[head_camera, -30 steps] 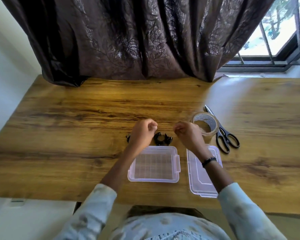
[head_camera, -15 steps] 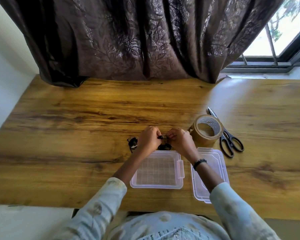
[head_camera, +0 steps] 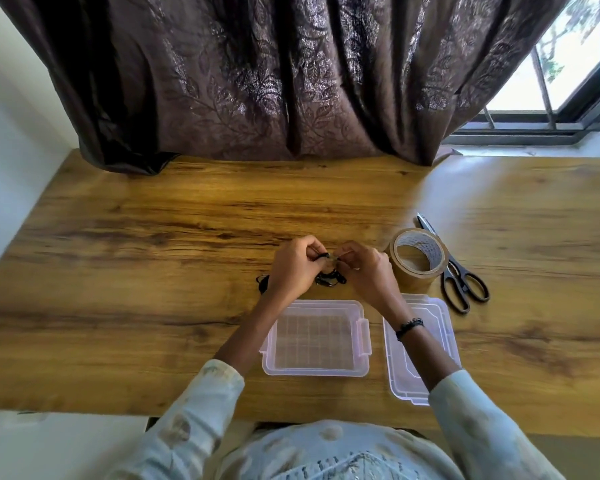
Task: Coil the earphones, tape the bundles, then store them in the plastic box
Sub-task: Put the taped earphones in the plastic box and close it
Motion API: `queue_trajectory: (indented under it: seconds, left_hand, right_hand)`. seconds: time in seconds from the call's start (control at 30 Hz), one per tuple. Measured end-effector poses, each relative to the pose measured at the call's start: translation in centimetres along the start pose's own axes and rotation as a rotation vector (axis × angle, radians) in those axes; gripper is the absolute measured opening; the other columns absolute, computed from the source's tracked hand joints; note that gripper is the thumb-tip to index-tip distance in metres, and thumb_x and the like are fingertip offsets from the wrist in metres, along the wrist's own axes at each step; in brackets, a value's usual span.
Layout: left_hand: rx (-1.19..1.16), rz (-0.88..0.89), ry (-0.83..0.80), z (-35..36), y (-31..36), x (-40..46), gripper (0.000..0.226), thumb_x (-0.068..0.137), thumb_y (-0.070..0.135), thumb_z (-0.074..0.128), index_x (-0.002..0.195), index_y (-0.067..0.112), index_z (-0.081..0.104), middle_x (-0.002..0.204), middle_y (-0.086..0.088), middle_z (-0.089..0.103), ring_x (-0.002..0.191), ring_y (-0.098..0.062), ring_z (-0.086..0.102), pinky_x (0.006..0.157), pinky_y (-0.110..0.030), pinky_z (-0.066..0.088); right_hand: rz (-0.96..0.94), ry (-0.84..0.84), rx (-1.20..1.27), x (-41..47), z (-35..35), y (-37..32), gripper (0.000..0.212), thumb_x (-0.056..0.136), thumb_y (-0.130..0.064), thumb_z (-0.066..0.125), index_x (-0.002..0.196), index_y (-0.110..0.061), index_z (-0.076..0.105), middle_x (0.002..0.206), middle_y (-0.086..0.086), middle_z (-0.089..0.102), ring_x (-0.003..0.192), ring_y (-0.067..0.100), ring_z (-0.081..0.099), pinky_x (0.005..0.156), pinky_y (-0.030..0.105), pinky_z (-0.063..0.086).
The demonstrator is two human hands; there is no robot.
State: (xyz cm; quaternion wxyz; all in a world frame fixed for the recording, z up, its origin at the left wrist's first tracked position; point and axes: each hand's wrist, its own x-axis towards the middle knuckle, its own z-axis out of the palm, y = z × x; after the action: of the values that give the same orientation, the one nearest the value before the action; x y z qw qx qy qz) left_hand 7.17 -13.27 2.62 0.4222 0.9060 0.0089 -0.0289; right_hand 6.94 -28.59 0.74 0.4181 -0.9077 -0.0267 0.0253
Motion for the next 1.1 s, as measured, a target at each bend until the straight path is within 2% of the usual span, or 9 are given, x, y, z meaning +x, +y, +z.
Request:
queue_trajectory:
  seconds: [0.07, 0.17, 0.3, 0.43, 0.57, 0.73, 0.83, 0.97, 1.1]
  left_hand:
    - [-0.065, 0.018, 0.021, -1.3, 1.1, -0.7, 0.008, 0.080, 0.016, 0.074, 0.085, 0.014, 0.068, 0.073, 0.006, 0.066, 0.061, 0.001, 0.058, 0.053, -0.014, 0.048]
    - [-0.161, -0.008, 0.025, -3.2, 2.2, -2.5, 0.008, 0.079, 0.017, 0.075, 0.084, 0.019, 0.068, 0.078, 0.007, 0.068, 0.073, -0.008, 0.065, 0.062, -0.028, 0.056]
    - [-0.300, -0.110, -0.067, -4.3, 2.2, -6.0, 0.009, 0.080, 0.016, 0.075, 0.083, 0.022, 0.068, 0.081, 0.002, 0.069, 0.078, -0.016, 0.069, 0.068, -0.041, 0.060]
    - [-0.242, -0.192, -0.116, -2.8, 1.2, -9.2, 0.008, 0.080, 0.017, 0.075, 0.084, 0.021, 0.068, 0.079, 0.003, 0.068, 0.076, -0.014, 0.068, 0.065, -0.038, 0.060]
    - [-0.202, -0.242, -0.136, -0.7, 0.1, -10.7, 0.008, 0.080, 0.013, 0.075, 0.085, 0.015, 0.069, 0.078, -0.001, 0.068, 0.074, -0.016, 0.068, 0.065, -0.037, 0.060]
    - [-0.084, -0.206, -0.108, 0.2, -0.5, -10.2, 0.008, 0.079, 0.014, 0.075, 0.081, 0.020, 0.070, 0.072, 0.009, 0.067, 0.068, -0.004, 0.064, 0.063, -0.021, 0.056]
    - [0.047, -0.165, -0.064, 0.2, -0.5, -10.4, 0.005, 0.083, 0.016, 0.072, 0.086, 0.020, 0.070, 0.079, 0.006, 0.070, 0.066, -0.001, 0.061, 0.058, -0.012, 0.047]
    - [0.291, -0.052, 0.017, -0.3, -0.5, -10.8, 0.011, 0.090, 0.017, 0.064, 0.099, 0.017, 0.069, 0.094, 0.002, 0.072, 0.080, -0.011, 0.066, 0.059, -0.017, 0.045]
    - [0.344, 0.018, 0.086, -1.2, -0.9, -11.1, 0.014, 0.091, 0.018, 0.061, 0.099, 0.015, 0.071, 0.096, 0.001, 0.073, 0.084, -0.013, 0.067, 0.062, -0.018, 0.042]
  right_hand:
    - [-0.036, 0.019, 0.026, -0.4, -1.1, -1.3, 0.014, 0.085, -0.014, 0.072, 0.098, -0.019, 0.069, 0.084, -0.006, 0.071, 0.075, 0.003, 0.067, 0.070, 0.024, 0.059]
    - [-0.071, -0.007, 0.072, -1.8, -2.6, -3.2, 0.014, 0.084, -0.014, 0.073, 0.098, -0.018, 0.070, 0.080, -0.009, 0.070, 0.069, -0.007, 0.063, 0.061, 0.008, 0.051]
    - [-0.054, -0.111, 0.132, -4.8, -3.7, -4.3, 0.014, 0.084, -0.015, 0.074, 0.096, -0.018, 0.070, 0.081, -0.007, 0.073, 0.069, -0.003, 0.068, 0.062, 0.013, 0.055]
    - [-0.048, -0.198, 0.010, -8.1, -2.6, -3.3, 0.017, 0.084, -0.015, 0.074, 0.098, -0.020, 0.066, 0.086, -0.008, 0.073, 0.068, -0.003, 0.067, 0.059, 0.017, 0.056]
    - [-0.083, -0.177, -0.304, -9.8, -1.0, -2.1, 0.015, 0.087, -0.028, 0.068, 0.100, -0.026, 0.062, 0.088, -0.006, 0.075, 0.074, 0.013, 0.068, 0.060, 0.032, 0.055]
    - [-0.124, -0.164, -0.521, -9.6, -0.1, -2.4, 0.016, 0.093, -0.035, 0.057, 0.103, -0.023, 0.061, 0.090, -0.002, 0.072, 0.075, 0.023, 0.067, 0.060, 0.035, 0.053]
    - [-0.110, -0.187, -0.500, -9.5, 0.6, -2.6, 0.019, 0.093, -0.034, 0.059, 0.107, -0.021, 0.061, 0.093, 0.000, 0.072, 0.078, 0.023, 0.068, 0.062, 0.033, 0.054]
    - [-0.051, -0.200, -0.352, -9.2, 1.9, -3.1, 0.020, 0.090, -0.029, 0.065, 0.107, -0.019, 0.062, 0.092, 0.002, 0.074, 0.080, 0.018, 0.070, 0.063, 0.028, 0.055]
    - [-0.024, -0.201, -0.263, -9.0, 3.2, -3.4, 0.014, 0.088, -0.020, 0.067, 0.101, -0.015, 0.066, 0.089, 0.003, 0.076, 0.077, 0.014, 0.070, 0.061, 0.023, 0.052]
